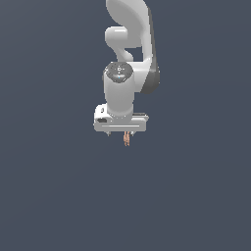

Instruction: Pick up the object and move it to a goal position.

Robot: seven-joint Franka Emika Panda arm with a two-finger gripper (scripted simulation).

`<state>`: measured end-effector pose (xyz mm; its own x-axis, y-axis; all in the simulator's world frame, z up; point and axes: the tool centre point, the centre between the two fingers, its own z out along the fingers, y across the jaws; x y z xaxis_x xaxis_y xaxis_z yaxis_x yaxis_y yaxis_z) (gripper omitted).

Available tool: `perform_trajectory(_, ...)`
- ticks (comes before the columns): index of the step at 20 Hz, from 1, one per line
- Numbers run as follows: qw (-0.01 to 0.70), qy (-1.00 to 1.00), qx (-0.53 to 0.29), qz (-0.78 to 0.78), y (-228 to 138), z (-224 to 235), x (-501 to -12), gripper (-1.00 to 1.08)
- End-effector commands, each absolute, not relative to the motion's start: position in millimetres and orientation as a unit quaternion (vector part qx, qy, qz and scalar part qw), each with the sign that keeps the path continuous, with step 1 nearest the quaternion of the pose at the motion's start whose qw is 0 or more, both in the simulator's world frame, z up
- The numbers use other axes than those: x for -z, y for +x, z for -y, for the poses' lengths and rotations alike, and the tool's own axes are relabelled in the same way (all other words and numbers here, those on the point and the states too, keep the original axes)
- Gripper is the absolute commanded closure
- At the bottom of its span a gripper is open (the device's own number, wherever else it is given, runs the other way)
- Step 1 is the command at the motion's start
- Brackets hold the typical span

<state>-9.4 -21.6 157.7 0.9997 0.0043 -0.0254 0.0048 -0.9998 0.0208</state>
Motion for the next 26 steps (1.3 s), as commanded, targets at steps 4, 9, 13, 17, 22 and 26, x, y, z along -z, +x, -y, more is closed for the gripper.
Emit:
perform_trajectory(4,0.013,1.000,0.009,0.002,-8,29,-160,-0.92)
perform_trajectory(9,0.025,1.000,-0.003,0.016,-1,57,-169,-0.92)
perform_trajectory(13,0.025,1.000,-0.003,0.016,-1,57,-169,-0.92)
perform_trajectory(17,0.023,1.000,-0.003,0.015,-5,52,-163,-0.92)
perform_trajectory(22,0.017,1.000,-0.002,0.011,-16,39,-146,-0.92)
perform_trajectory(26,0.011,1.000,-0.002,0.006,-32,23,-127,-0.92)
